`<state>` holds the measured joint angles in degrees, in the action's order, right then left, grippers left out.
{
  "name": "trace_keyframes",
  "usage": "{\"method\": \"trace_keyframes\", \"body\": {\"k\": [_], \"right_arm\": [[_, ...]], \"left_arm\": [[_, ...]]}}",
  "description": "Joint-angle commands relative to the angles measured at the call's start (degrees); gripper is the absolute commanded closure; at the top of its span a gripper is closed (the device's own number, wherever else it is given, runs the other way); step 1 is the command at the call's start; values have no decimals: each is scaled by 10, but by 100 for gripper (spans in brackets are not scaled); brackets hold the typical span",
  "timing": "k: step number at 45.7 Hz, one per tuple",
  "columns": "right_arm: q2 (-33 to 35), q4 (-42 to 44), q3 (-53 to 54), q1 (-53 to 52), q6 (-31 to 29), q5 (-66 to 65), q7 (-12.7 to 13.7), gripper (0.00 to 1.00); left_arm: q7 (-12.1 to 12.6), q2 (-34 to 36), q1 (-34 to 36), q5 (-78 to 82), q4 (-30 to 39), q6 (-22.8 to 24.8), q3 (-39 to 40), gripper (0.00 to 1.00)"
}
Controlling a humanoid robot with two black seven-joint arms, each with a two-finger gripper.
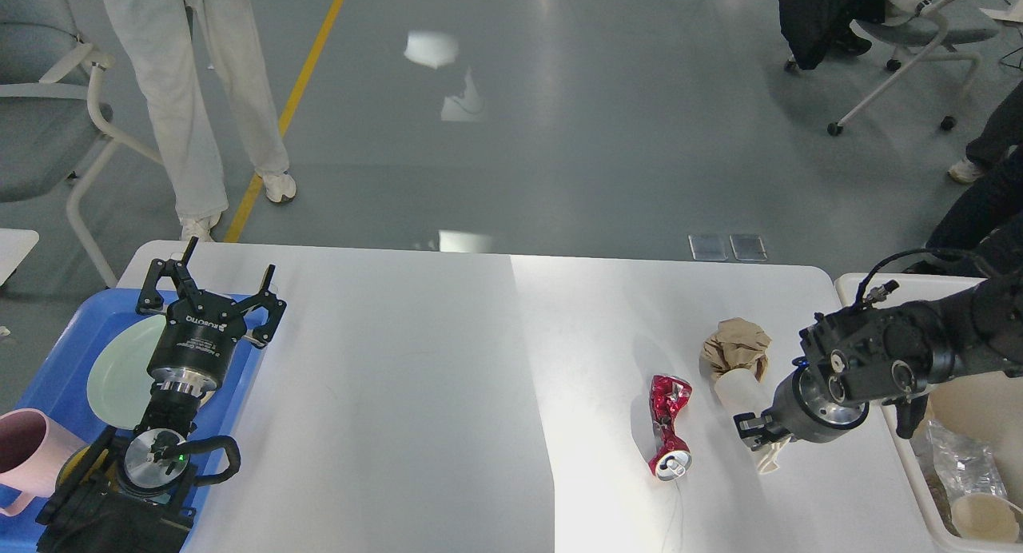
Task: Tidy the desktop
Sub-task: 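Carry the paper cup into the white bin and release it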
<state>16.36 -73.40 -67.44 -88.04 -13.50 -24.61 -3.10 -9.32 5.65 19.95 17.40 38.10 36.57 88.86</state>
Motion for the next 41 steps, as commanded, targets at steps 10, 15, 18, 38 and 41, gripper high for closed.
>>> {"method": "trace_keyframes", "body": {"k": [10, 15, 18, 38, 41], "right_arm": [[39, -156, -103, -273, -87, -83, -7, 100], [50, -211, -102, -300, -85, -232, -7, 100], [54, -226, -98, -299, -80, -293, -7, 100], [53, -171, -112, -300, -83, 91, -18, 100], [53, -171, -127, -300, -100, 154, -10, 100]], "left_arm": [[0, 1, 0, 0, 0, 0, 0, 3], [0, 1, 0, 0, 0, 0, 0, 3], [0, 1, 0, 0, 0, 0, 0, 3], [0, 1, 0, 0, 0, 0, 0, 3], [0, 1, 0, 0, 0, 0, 0, 3]]}}
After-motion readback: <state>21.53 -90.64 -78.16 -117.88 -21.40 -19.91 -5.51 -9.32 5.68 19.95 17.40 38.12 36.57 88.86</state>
